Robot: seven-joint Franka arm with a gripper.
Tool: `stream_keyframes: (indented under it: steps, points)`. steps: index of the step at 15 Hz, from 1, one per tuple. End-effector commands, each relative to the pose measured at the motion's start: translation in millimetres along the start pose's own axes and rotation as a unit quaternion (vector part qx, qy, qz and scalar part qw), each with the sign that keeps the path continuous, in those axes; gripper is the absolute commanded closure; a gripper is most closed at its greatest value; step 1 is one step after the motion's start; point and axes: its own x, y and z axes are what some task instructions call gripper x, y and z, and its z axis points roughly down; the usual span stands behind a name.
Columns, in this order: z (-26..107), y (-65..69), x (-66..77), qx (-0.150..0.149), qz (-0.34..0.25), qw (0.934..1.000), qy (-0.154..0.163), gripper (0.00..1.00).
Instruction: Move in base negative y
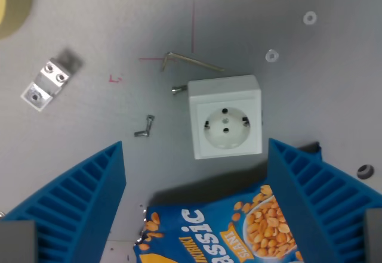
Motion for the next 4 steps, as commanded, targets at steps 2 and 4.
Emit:
stream_keyframes:
  steps: [2, 4]
  points:
    - [-1.6, 19.8, -0.6, 0.000, -0.009, 1.0000, 0.003, 0.00]
    - [-1.5, 29.8, -1.6, 0.000, -0.009, 1.0000, 0.003, 0.00]
